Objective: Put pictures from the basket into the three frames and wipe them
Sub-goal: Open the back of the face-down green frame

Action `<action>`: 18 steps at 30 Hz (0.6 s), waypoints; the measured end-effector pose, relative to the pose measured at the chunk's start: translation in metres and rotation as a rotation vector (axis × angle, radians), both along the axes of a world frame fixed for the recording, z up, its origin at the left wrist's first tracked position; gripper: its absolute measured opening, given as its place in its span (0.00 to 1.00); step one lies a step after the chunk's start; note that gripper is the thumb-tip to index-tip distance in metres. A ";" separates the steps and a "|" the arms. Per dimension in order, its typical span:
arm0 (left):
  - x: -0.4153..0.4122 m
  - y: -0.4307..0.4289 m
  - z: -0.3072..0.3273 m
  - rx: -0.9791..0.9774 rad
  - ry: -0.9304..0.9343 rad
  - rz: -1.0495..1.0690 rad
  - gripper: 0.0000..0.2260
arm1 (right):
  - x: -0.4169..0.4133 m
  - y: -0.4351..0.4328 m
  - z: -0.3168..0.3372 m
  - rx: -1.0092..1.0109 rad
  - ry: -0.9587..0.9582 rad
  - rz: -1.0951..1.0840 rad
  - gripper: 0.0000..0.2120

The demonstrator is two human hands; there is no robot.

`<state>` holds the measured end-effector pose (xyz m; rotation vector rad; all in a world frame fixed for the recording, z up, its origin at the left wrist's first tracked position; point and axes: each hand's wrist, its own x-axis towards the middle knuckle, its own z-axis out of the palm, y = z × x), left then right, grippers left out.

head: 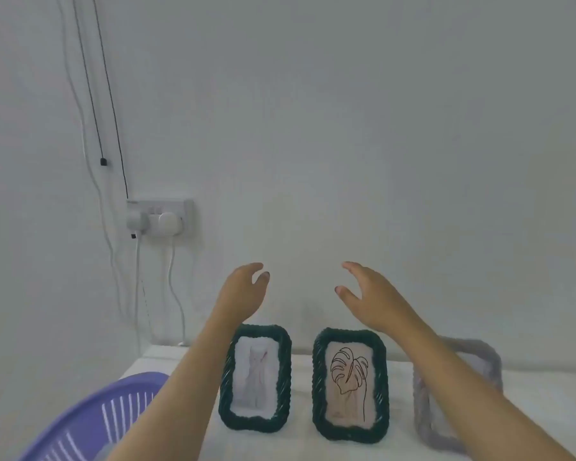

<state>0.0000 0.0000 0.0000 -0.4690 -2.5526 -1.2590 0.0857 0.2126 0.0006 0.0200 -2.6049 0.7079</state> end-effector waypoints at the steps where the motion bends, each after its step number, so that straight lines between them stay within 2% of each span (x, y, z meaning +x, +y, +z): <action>1: 0.005 -0.004 -0.008 0.066 -0.015 0.023 0.17 | 0.002 -0.007 -0.011 -0.056 0.008 0.029 0.25; 5: 0.023 -0.022 -0.066 0.261 -0.040 0.096 0.16 | 0.011 -0.042 -0.070 -0.255 -0.042 0.124 0.23; 8: 0.024 -0.033 -0.111 0.346 -0.140 0.165 0.16 | 0.009 -0.066 -0.111 -0.341 -0.107 0.158 0.22; 11: 0.021 -0.040 -0.146 0.416 -0.318 0.197 0.18 | 0.001 -0.086 -0.139 -0.430 -0.207 0.171 0.25; 15: 0.019 -0.044 -0.160 0.571 -0.490 0.198 0.19 | -0.016 -0.104 -0.153 -0.605 -0.257 0.153 0.30; 18: 0.020 -0.045 -0.160 0.608 -0.546 0.177 0.18 | -0.025 -0.111 -0.160 -0.736 -0.259 0.133 0.31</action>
